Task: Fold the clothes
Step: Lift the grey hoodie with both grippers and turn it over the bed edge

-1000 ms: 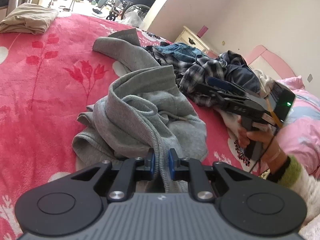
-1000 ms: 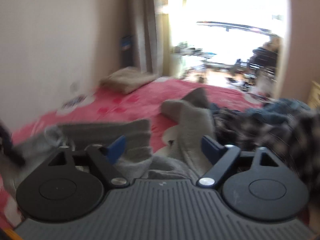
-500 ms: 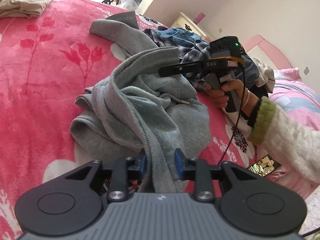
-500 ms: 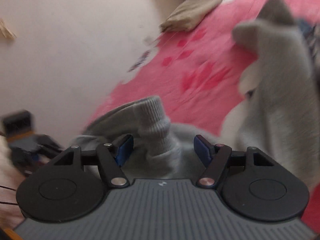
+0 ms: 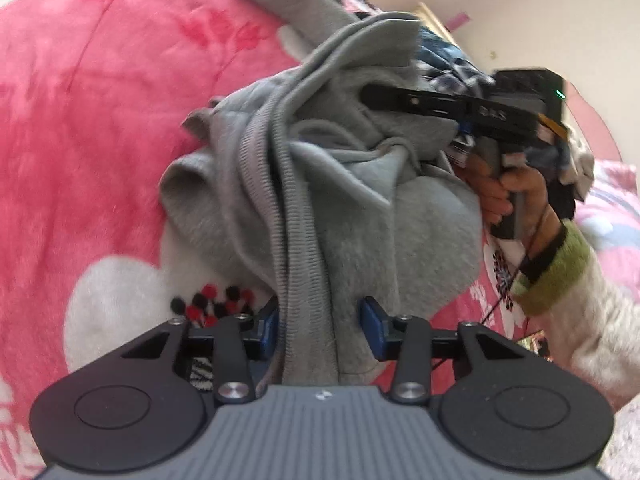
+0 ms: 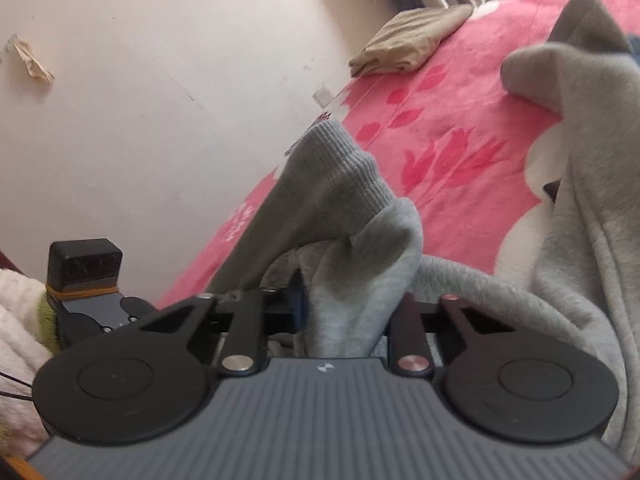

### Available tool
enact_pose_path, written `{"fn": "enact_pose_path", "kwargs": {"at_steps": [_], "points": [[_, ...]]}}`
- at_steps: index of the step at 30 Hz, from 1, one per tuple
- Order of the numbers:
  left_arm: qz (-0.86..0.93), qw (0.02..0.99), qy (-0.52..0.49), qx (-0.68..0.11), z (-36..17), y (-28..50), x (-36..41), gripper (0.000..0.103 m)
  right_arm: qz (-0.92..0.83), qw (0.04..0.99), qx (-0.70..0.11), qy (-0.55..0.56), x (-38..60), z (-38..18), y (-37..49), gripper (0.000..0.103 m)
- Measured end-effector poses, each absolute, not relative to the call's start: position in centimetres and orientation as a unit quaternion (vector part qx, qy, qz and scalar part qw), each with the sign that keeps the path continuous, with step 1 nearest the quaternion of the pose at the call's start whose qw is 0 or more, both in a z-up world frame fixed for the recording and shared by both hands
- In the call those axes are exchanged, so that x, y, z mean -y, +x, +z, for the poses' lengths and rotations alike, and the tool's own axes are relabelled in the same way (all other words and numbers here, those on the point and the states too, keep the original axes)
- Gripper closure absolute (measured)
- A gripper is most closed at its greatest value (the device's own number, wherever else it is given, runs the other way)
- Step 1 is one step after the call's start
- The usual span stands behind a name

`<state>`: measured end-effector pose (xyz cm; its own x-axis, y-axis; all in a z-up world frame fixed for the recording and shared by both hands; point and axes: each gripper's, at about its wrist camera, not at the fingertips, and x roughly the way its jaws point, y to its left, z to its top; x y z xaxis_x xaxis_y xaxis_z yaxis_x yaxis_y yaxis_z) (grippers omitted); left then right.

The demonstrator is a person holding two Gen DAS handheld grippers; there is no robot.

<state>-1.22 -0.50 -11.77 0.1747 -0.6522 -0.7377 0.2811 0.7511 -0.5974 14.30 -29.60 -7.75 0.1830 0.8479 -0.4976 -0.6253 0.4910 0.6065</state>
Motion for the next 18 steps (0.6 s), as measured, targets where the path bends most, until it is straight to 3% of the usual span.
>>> {"fn": "enact_pose_path", "kwargs": {"at_steps": [4,11,18], "points": [[-0.3,0.765,-0.145,-0.551,-11.6,-1.9,1.2,0.083,0.454,0.803,-0.376,0.087,28.2,-6.6,12.7,0.093],[-0.303,0.82,-0.113,-0.473,-6.2,-4.0,0.5,0.088,0.344,0.905,-0.246,-0.045,25.2,-2.4,8.6,0.094],[-0.37,0.833,-0.158,-0.379,0.7,-3.0,-1.4,0.089,0.236,0.968,-0.06,-0.069,27.0,5.0,4.6,0.094]]}}
